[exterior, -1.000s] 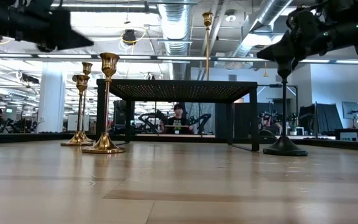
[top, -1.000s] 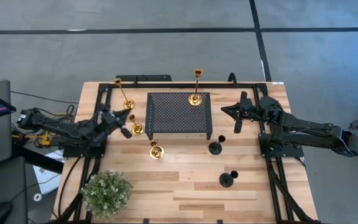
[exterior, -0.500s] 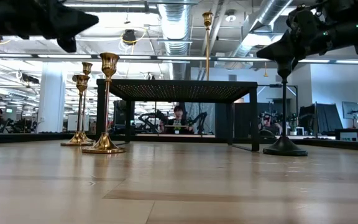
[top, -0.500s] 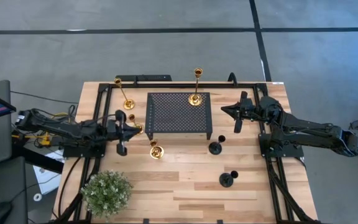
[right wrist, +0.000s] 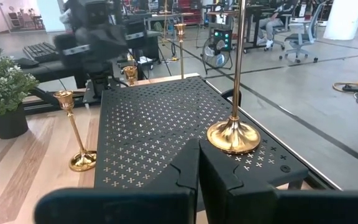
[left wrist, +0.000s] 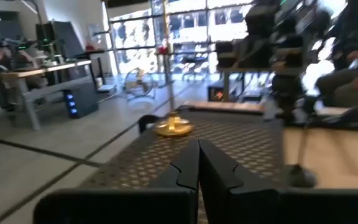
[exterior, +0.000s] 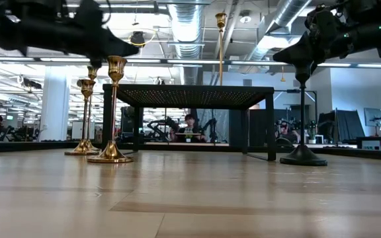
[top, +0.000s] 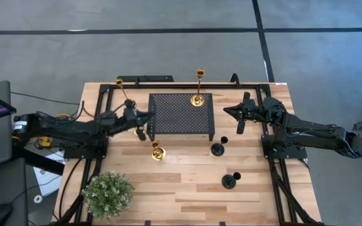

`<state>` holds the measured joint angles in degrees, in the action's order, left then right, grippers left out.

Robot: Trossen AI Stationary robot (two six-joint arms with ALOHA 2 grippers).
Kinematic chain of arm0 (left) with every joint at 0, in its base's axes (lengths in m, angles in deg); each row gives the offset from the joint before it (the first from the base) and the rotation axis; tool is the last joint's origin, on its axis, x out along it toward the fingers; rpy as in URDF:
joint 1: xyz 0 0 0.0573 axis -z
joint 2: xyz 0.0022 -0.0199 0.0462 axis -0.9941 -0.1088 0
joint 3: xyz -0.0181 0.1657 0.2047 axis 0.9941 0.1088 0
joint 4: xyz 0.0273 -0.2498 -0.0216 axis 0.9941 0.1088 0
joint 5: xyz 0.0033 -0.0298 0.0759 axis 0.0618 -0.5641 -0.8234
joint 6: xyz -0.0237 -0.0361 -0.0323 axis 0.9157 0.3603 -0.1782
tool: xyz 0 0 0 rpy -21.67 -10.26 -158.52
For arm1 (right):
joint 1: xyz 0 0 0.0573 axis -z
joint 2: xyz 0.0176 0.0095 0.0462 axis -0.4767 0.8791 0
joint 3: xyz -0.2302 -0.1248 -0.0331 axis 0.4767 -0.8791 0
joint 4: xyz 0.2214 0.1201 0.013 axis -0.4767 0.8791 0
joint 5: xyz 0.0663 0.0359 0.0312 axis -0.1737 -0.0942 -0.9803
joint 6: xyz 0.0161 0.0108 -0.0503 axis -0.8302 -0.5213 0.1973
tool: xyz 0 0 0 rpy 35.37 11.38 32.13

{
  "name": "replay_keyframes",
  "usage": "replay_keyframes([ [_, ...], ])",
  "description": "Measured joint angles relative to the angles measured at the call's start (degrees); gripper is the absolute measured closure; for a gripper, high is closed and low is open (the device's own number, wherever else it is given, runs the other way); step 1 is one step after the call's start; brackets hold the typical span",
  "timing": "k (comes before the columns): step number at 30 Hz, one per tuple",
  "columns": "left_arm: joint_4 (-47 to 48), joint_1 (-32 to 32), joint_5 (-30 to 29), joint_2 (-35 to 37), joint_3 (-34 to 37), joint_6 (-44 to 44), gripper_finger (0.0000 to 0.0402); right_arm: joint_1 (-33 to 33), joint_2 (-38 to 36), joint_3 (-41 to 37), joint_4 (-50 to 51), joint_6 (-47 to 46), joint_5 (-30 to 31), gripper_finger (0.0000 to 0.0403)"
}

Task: Pick & Place candle stick holders
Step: Put the golden candle holder on the shelf

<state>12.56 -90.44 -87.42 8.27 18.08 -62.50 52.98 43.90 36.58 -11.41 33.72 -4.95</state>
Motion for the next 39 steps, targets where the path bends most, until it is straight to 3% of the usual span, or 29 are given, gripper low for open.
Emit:
replay_keyframes([
  [6,2.26,-10.58,2.25,-2.50,-4.31,-1.10,0.0398,0.00,0.00,0.00,0.08,0.00,0.00,0.0402],
  [10,2.48,-14.65,2.22,1.55,-4.65,-2.26,0.0397,0.00,0.00,0.00,0.29,0.00,0.00,0.0402],
  [14,8.50,-15.46,0.08,8.82,-4.68,-3.07,0.0398,0.00,0.00,0.00,0.33,0.00,0.00,0.0402],
  [23,33.70,-15.46,-3.92,25.67,-7.58,-2.75,0.0398,-0.02,0.00,0.00,0.33,0.00,0.00,0.0402],
  [29,47.94,-15.46,-10.47,27.25,-14.05,-1.28,0.0398,-0.01,0.00,0.00,0.31,-0.02,0.00,0.0402],
  [39,61.68,-15.46,-14.55,27.19,-14.77,6.71,0.0398,-0.02,0.00,0.00,0.31,-0.06,0.00,0.0402],
])
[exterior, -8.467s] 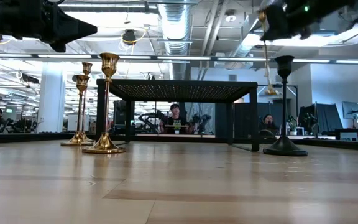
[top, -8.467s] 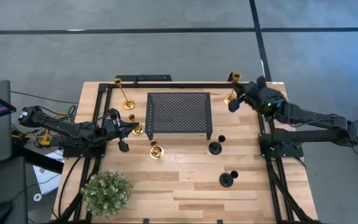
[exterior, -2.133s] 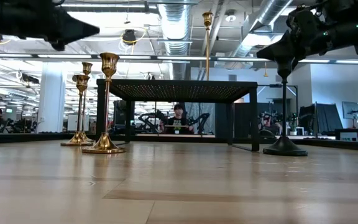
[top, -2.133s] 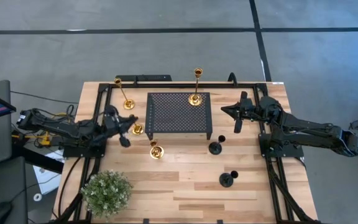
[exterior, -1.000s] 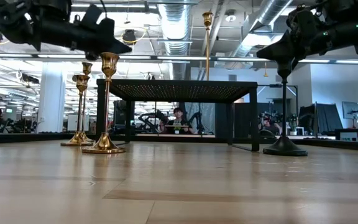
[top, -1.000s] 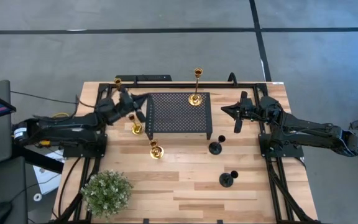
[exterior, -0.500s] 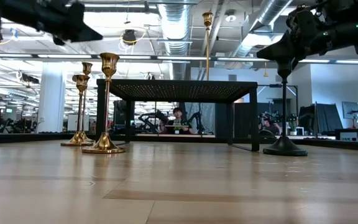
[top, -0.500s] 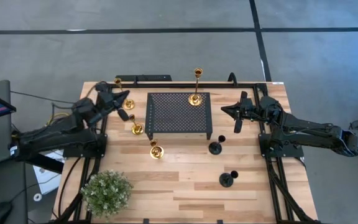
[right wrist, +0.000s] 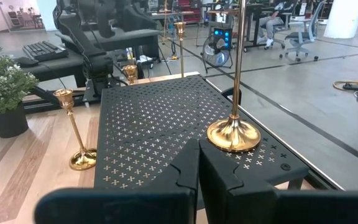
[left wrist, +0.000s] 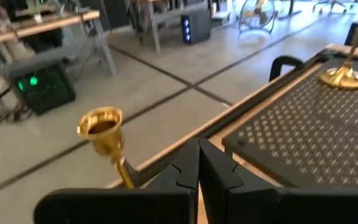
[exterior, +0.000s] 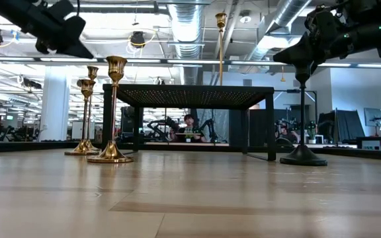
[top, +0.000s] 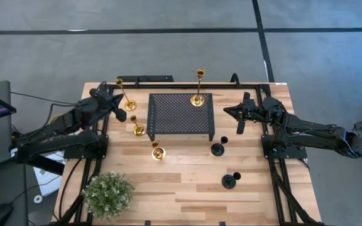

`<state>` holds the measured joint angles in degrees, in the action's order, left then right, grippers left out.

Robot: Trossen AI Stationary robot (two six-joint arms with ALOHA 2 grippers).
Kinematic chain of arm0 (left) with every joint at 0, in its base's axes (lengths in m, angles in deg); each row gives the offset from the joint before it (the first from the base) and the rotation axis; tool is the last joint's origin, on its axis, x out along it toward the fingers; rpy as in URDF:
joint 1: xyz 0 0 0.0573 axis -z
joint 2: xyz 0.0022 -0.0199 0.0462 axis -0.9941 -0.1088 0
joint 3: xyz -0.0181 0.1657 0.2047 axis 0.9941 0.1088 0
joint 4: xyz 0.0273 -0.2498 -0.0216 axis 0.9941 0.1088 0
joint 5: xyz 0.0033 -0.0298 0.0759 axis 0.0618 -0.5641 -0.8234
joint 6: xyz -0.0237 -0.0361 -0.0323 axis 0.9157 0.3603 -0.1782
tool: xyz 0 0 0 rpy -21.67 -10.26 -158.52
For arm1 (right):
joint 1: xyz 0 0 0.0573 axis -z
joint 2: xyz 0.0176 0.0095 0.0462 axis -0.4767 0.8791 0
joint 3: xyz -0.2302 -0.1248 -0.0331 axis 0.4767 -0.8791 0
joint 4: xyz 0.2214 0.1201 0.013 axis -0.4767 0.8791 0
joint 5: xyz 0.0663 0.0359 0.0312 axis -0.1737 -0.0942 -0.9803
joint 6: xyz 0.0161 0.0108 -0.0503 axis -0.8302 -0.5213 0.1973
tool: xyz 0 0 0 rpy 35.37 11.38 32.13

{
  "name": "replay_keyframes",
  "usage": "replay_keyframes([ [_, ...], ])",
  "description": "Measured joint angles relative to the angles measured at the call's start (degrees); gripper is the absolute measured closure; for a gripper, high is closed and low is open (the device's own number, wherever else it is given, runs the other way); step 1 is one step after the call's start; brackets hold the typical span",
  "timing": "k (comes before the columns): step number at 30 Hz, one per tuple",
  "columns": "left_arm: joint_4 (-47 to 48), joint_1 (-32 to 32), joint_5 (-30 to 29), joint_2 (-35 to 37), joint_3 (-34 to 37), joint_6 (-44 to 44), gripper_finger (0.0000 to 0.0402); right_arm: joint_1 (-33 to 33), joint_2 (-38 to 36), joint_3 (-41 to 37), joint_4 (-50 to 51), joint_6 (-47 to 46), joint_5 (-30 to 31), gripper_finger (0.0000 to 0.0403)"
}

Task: Pick & Place candle stick holders
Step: Put the golden candle holder on the shelf

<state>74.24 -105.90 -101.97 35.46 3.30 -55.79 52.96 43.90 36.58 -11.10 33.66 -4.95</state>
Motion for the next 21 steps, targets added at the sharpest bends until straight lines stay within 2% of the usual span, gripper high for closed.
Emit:
replay_keyframes([
  [9,5.50,0.00,-6.41,-0.03,0.41,4.83,0.0398,0.02,0.00,0.00,0.00,-0.02,0.00,0.0402],
  [21,3.94,0.00,-8.11,-0.01,7.47,4.45,0.0398,0.00,0.04,0.00,0.02,-0.03,0.00,0.0402],
])
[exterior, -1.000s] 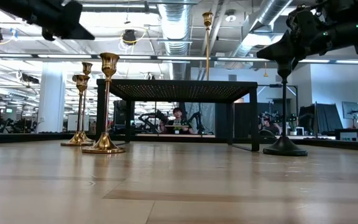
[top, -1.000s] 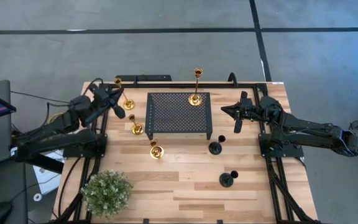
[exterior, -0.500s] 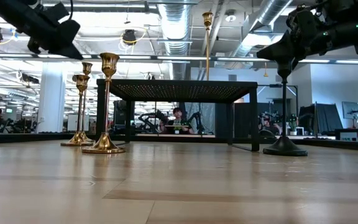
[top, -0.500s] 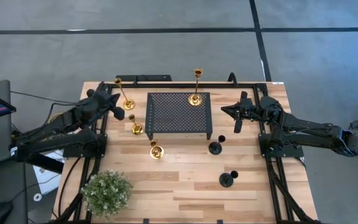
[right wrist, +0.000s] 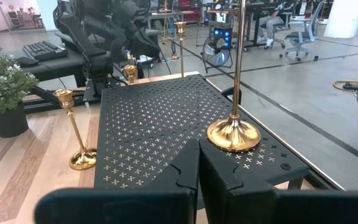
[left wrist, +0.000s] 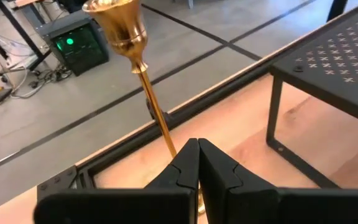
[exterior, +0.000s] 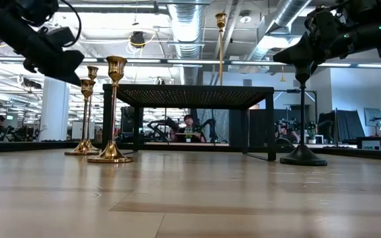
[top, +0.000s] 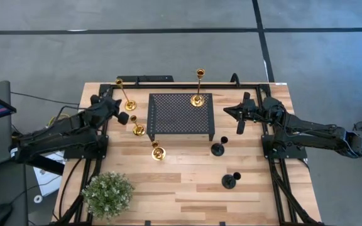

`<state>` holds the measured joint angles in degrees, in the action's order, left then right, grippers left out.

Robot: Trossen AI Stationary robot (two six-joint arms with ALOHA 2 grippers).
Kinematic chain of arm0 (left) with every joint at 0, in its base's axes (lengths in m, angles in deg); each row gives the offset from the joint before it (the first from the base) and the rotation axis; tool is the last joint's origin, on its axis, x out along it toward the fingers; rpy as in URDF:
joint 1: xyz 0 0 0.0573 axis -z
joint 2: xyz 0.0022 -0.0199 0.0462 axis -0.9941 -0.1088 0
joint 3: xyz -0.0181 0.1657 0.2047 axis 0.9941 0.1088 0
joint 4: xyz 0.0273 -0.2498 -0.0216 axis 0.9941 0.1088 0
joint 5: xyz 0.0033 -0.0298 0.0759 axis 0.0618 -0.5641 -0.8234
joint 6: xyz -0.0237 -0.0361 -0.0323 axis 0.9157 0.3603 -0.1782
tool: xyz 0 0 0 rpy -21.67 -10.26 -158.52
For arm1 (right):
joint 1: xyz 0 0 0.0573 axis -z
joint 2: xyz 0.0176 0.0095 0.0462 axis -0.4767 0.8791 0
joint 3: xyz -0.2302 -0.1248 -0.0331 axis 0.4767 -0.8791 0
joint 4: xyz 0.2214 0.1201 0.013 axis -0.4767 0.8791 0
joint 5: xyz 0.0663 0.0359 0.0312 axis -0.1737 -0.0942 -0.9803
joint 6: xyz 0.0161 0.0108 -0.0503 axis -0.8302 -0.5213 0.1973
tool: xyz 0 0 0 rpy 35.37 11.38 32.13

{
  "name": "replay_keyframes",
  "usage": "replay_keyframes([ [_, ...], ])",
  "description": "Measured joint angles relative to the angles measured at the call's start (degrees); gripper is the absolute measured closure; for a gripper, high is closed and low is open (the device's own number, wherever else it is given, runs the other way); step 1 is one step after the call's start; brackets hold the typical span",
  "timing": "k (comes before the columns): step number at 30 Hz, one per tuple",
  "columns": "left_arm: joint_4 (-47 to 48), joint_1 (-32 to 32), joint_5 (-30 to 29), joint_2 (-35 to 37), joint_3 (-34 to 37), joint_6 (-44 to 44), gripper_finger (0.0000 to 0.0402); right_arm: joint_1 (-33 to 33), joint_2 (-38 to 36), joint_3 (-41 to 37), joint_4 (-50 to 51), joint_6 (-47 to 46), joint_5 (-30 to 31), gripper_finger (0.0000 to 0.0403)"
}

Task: Pick & Place candle stick holders
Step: Put the golden candle holder on the shelf

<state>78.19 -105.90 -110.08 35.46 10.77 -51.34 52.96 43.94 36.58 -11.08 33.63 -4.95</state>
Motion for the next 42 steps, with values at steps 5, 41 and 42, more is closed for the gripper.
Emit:
replay_keyframes([
  [5,-2.90,0.00,-1.52,0.05,0.25,-0.24,0.0398,0.02,0.00,0.00,0.04,-0.02,0.00,0.0402],
  [41,-7.42,0.00,-16.22,-13.33,0.31,12.22,0.0300,0.02,0.00,0.00,1.38,0.07,-0.02,0.0402],
  [42,-7.44,0.00,-16.85,-13.34,0.31,12.53,0.0290,0.00,0.00,0.00,1.36,0.07,-0.02,0.0402],
])
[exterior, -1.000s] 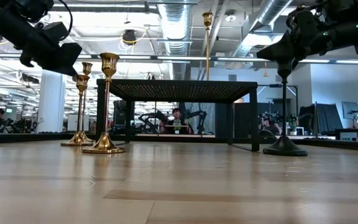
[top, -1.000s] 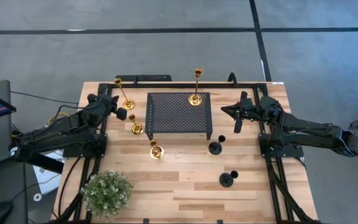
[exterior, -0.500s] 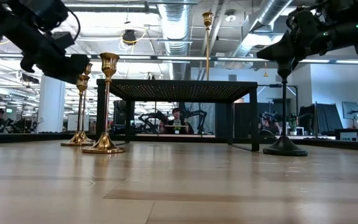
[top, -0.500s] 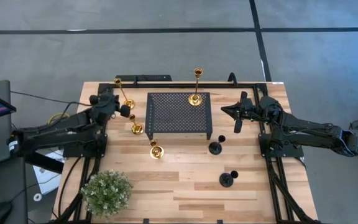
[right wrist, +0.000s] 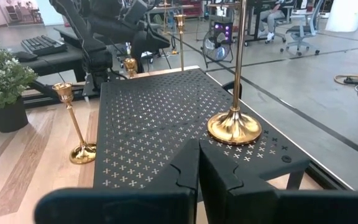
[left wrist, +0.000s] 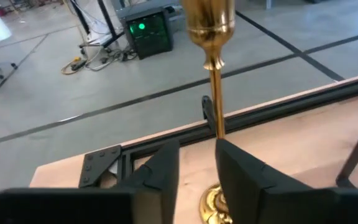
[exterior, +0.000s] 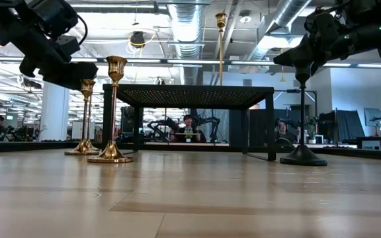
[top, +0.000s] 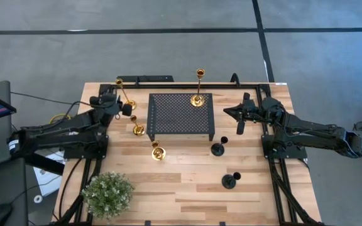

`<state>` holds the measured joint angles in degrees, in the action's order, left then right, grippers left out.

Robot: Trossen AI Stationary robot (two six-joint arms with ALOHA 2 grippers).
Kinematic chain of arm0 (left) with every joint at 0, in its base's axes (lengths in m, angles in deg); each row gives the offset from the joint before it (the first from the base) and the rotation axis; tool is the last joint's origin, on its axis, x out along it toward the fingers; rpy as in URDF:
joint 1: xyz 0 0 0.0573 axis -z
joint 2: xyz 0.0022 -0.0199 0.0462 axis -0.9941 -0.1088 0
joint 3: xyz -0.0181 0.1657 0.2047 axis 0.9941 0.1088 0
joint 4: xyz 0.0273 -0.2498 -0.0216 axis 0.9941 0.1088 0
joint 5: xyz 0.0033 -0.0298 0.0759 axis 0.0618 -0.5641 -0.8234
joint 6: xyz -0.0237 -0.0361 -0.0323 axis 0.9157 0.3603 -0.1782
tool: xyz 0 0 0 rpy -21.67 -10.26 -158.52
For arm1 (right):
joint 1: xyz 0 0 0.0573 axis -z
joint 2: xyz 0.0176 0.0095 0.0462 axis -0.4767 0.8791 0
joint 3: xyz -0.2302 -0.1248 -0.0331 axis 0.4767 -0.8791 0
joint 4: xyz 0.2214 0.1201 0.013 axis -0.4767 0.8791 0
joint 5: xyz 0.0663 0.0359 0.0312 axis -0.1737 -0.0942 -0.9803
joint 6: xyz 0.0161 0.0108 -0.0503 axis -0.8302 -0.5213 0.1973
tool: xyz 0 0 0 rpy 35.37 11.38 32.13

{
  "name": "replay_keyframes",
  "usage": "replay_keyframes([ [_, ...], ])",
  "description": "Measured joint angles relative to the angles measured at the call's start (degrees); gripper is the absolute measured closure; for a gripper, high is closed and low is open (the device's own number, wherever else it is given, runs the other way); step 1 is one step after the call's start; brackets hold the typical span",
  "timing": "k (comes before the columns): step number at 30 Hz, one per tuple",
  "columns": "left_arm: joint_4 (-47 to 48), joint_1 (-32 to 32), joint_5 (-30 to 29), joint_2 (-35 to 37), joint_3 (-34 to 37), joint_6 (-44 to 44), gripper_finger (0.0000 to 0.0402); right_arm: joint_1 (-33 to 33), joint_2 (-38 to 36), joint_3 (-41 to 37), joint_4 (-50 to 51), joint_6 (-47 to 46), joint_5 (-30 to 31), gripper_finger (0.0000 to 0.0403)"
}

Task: Pick & Place candle stick holders
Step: Put the golden candle holder on the shelf

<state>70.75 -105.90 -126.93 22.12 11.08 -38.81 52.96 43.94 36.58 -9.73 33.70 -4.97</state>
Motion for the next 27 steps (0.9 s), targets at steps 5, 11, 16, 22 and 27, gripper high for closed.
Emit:
replay_keyframes([
  [5,-0.33,0.00,-4.08,-0.11,0.00,3.12,0.0238,0.02,0.00,0.00,-0.07,0.00,0.02,0.0402],
  [11,-1.15,-0.02,-4.75,-1.54,0.00,7.33,0.0186,0.02,0.00,0.00,-0.08,0.02,0.02,0.0402],
  [16,-4.67,-0.02,-3.55,-5.36,0.00,7.38,0.0165,0.04,0.00,0.00,-0.11,0.02,0.02,0.0402],
  [22,-9.76,-0.66,-6.57,-11.89,0.00,6.39,0.0158,0.04,0.00,0.00,-0.11,0.02,0.02,0.0402],
  [27,-12.71,-3.10,-6.82,-16.43,0.00,6.53,0.0160,0.02,0.00,0.00,-0.09,0.02,0.04,0.0402],
])
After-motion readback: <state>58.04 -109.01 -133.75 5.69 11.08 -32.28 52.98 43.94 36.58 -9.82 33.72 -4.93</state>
